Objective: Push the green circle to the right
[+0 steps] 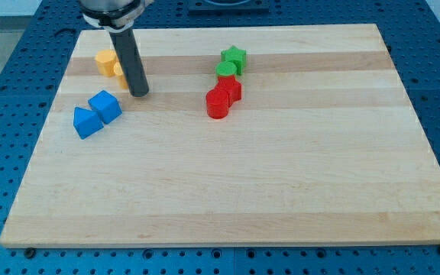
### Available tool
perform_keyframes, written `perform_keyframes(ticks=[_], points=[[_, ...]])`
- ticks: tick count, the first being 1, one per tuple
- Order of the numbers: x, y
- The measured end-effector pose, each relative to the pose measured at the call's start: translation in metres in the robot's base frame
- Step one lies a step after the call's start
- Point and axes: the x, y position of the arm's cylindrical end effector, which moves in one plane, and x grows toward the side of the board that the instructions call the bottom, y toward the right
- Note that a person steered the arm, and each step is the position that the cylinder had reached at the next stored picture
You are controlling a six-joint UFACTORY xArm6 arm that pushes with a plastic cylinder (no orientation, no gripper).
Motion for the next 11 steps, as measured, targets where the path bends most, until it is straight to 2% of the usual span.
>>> perform_keyframes(ticks=[4, 5, 6, 7, 9, 10, 11], points=[[-0.011, -0.048], [-0.001, -0.024], [-0.009, 0.028], [-0.029, 0.09], [-0.036, 0.223], [-0.043, 0.234], [-0.046, 0.211]])
